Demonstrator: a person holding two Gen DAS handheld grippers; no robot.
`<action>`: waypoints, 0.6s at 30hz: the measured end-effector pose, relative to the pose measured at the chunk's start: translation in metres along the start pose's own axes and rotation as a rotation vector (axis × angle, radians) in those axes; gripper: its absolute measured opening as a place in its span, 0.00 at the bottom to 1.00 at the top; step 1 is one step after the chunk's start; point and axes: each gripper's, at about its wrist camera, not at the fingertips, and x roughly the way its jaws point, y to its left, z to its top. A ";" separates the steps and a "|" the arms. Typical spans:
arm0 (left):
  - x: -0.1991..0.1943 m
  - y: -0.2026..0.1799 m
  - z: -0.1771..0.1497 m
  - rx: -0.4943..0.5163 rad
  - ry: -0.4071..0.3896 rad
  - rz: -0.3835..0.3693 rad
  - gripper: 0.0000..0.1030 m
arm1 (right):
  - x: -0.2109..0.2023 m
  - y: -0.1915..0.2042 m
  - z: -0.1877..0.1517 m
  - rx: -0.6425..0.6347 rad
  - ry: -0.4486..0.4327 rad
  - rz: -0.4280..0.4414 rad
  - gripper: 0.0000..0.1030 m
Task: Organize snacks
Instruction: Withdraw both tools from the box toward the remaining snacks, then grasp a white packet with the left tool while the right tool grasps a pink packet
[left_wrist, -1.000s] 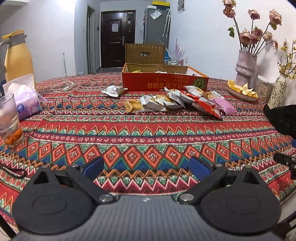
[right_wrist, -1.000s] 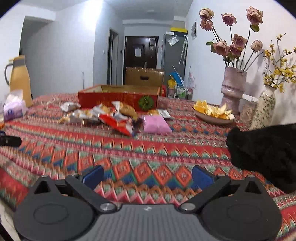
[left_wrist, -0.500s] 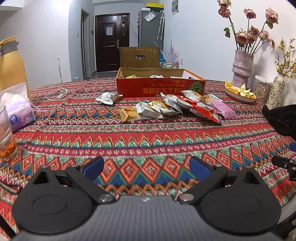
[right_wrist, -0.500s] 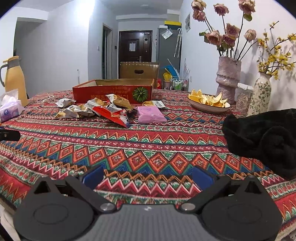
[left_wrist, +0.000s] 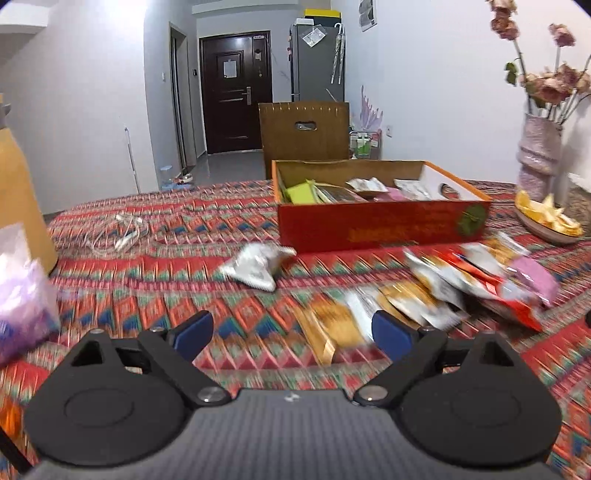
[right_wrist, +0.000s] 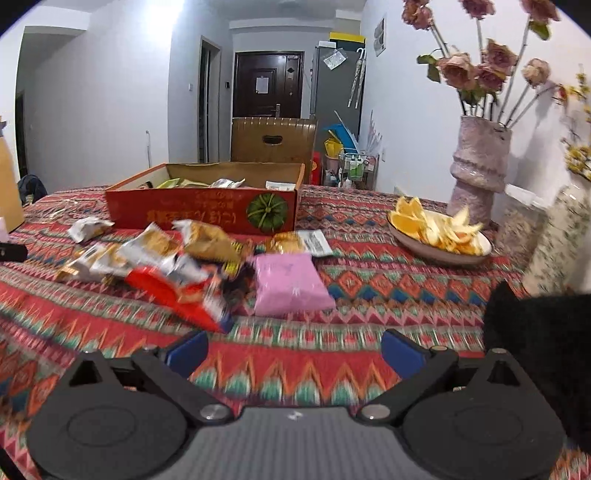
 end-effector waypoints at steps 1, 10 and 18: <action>0.014 0.004 0.006 0.007 0.005 0.008 0.92 | 0.010 0.000 0.006 -0.002 0.002 0.002 0.96; 0.132 0.043 0.036 -0.007 0.108 -0.040 0.88 | 0.100 0.001 0.039 0.002 0.067 0.019 0.84; 0.168 0.052 0.036 0.003 0.090 -0.090 0.51 | 0.126 -0.011 0.037 0.034 0.095 0.051 0.64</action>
